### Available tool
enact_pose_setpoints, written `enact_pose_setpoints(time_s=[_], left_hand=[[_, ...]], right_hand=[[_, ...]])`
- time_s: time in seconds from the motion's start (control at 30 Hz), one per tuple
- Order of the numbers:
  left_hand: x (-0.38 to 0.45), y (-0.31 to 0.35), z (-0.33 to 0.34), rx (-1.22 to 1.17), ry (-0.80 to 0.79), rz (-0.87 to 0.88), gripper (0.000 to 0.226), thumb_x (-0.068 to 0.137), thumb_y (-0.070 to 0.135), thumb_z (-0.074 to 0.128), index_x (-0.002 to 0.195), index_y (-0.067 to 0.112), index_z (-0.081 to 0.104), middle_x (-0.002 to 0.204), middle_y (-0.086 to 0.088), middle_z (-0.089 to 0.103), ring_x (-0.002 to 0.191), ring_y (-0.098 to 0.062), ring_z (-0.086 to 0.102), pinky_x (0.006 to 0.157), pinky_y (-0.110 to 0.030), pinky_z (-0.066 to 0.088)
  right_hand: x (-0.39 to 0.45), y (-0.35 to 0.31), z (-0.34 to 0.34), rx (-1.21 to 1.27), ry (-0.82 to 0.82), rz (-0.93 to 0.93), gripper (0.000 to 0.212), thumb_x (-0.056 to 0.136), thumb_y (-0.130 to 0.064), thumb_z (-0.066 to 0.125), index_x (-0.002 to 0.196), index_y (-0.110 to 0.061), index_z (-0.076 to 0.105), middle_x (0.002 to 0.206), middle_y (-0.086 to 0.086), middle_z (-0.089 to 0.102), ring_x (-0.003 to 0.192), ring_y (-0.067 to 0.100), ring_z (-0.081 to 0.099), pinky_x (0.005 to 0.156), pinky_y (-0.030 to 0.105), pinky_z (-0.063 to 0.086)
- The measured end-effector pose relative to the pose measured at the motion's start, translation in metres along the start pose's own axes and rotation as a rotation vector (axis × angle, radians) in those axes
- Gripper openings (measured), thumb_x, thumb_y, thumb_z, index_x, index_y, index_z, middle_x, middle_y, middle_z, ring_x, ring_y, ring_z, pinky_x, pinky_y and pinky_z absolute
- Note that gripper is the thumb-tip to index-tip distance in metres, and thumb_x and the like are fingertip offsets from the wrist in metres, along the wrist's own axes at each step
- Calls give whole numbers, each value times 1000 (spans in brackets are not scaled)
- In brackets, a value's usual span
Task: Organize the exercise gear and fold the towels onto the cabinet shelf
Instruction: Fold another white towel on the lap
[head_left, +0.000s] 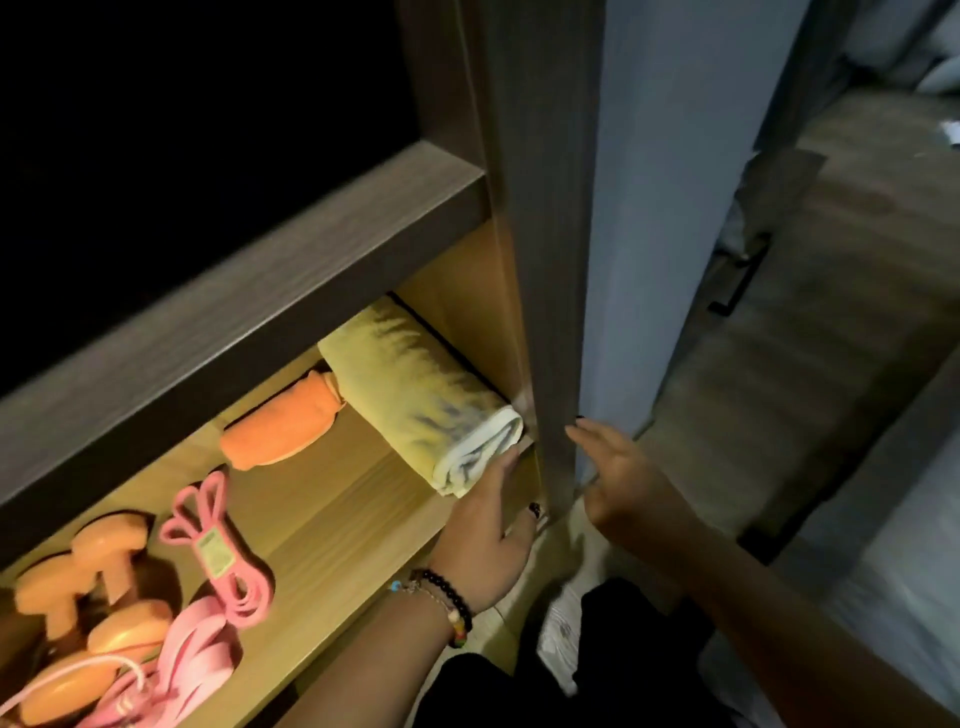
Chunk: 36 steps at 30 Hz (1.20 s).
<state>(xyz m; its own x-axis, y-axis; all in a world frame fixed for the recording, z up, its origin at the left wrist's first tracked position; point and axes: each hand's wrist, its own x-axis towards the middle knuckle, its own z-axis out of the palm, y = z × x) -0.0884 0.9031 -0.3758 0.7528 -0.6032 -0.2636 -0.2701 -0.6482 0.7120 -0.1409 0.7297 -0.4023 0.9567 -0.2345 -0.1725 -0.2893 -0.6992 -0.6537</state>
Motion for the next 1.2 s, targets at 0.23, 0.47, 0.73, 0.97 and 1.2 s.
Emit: enact_pose_setpoints(time_s=[0.23,0.47,0.73,0.97,1.2], left_hand=[[1,46,3,124,-194,142,65,96,25,52,151,30,18,151,4,37,127,-13,48,102,-22,36],[-8,77,10,172,-347,271,63,96,28,54,150,28,21,143,-5,48,120,-25,54,101,-32,43],[7,110,57,169,-475,370,61,96,21,53,151,22,26,153,1,35,140,-14,33,107,-19,27],[20,137,114,161,-636,413,59,96,17,51,149,25,27,152,6,36,137,-9,35,100,-14,24],[35,171,167,191,-785,483,57,95,19,52,148,22,31,147,6,42,128,-3,39,94,-6,23]], right_hand=[[-62,2,-40,-52,65,223,62,88,-1,52,146,-6,33,154,11,32,142,22,29,112,21,19],[-124,-17,-46,14,192,410,55,93,-9,52,146,-11,36,153,7,32,136,22,37,112,36,35],[-160,10,-41,69,296,644,58,94,-15,52,148,-17,31,154,3,28,137,19,35,112,32,34],[-195,47,-49,132,387,801,55,93,-18,53,145,-16,36,153,4,31,135,21,36,110,31,34],[-228,104,-55,180,479,976,58,93,-17,53,147,-17,35,156,3,27,140,20,31,113,33,32]])
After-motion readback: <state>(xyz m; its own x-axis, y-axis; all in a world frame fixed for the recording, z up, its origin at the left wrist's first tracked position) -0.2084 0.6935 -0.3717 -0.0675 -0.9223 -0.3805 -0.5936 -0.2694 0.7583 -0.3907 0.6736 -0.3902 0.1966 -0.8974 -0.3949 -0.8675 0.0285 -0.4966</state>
